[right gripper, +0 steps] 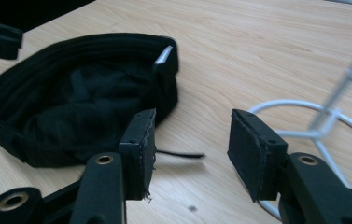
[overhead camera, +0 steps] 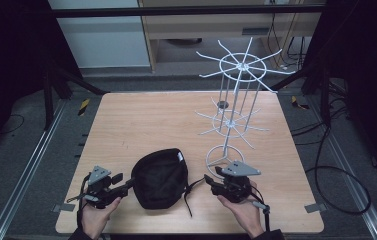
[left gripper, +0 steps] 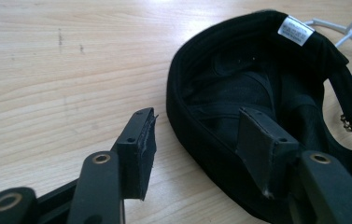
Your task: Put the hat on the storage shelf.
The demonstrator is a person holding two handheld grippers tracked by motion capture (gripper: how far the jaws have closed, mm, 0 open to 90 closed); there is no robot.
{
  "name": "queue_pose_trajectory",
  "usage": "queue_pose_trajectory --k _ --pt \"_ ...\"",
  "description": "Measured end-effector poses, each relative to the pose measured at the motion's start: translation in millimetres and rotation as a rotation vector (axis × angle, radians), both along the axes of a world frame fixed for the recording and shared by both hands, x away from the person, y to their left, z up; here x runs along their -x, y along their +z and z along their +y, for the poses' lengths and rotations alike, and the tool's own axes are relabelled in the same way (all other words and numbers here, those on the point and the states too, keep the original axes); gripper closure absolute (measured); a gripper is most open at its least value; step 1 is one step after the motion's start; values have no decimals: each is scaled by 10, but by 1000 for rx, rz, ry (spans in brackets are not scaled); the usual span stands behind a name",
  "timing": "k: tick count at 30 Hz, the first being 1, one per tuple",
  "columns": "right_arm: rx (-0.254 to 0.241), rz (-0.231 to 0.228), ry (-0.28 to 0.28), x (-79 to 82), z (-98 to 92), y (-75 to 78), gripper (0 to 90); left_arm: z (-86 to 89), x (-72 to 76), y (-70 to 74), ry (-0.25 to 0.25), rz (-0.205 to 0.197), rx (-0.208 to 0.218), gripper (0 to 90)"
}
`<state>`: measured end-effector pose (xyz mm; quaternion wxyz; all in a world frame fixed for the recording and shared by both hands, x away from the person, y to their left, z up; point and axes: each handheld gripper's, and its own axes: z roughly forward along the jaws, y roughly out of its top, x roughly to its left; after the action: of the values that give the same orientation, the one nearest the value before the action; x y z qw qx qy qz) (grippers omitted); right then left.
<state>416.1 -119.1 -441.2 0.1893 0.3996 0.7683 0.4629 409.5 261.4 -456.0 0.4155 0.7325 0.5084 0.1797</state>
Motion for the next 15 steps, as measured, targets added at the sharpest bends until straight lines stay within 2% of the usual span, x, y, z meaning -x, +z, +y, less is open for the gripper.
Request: queue_pose_trajectory --k 1,2,3,4,6,15 --pt "0 0 0 0 0 0 511 0 0 0 0 0 0 462" --pt "9 0 10 -45 101 -3 513 -21 -3 -12 -10 8 -2 462" --pt "9 0 10 -45 101 -3 513 -21 -3 -12 -10 8 -2 462" --pt "15 8 17 -95 205 -14 514 -43 -4 -20 -15 16 -7 461" --pt "24 11 25 -148 297 -30 511 -62 -7 -28 -22 21 -10 456" --pt "40 41 19 -347 558 -107 483 -154 -48 -93 -33 62 -34 446"
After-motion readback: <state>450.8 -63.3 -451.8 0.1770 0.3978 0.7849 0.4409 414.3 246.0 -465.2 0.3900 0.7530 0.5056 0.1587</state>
